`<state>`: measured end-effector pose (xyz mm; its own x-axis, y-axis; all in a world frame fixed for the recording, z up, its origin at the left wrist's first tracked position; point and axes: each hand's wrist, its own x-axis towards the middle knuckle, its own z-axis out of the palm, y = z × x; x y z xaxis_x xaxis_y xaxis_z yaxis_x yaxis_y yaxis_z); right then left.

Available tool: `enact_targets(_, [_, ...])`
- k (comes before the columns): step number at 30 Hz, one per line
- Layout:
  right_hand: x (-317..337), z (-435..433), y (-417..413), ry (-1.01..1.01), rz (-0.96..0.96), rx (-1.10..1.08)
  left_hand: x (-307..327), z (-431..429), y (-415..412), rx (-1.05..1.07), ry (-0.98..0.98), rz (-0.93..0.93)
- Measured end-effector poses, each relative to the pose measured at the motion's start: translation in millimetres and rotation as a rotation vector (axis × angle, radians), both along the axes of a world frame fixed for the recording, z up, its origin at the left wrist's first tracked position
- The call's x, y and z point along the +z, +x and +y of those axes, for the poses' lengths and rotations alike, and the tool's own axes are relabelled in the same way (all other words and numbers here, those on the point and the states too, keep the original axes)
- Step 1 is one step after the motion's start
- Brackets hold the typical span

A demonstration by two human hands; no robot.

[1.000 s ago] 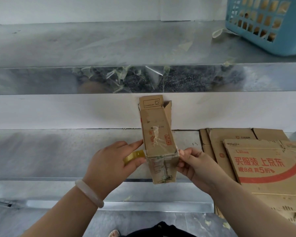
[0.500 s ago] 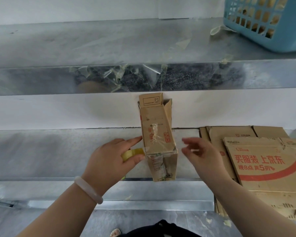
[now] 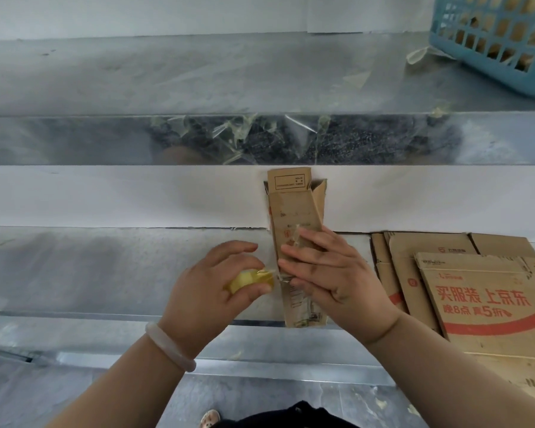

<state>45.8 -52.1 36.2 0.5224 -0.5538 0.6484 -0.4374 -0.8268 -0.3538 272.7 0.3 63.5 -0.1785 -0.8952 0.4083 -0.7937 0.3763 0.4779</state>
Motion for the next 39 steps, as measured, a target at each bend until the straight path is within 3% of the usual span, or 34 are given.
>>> enact_targets(6, [1,0,-1,0.014,-0.002,-0.001,-11,4,5,-0.027,-0.129,-0.090])
enact_targets(10, [1,1,-2,0.018,-0.007,0.001,-9,0,5,-0.042,-0.106,-0.189])
enact_targets(15, [2,1,-3,0.022,-0.007,0.007,-2,-4,4,-0.104,-0.024,-0.141])
enact_targets(22, [13,16,-12,-0.226,0.169,-0.187,19,-24,-5,-0.209,0.044,-0.136])
enact_targets(25, [21,53,-5,-0.264,0.110,-0.186,24,-32,-1,-0.261,0.088,-0.186])
enact_targets(27, [13,80,11,-0.162,0.151,-0.059,25,-36,2,-0.297,0.102,-0.212])
enact_targets(29, [-15,95,37,0.023,0.310,0.029,25,-39,4,-0.319,0.100,-0.217])
enact_targets(33, [-64,80,99,0.450,0.525,-0.115,25,-43,8,-0.376,0.113,-0.227])
enact_targets(37, [-85,45,154,0.498,0.770,-0.225,24,-47,9,-0.414,0.103,-0.247])
enact_targets(39, [-99,33,168,0.475,0.789,-0.294,23,-49,10,-0.428,0.100,-0.248])
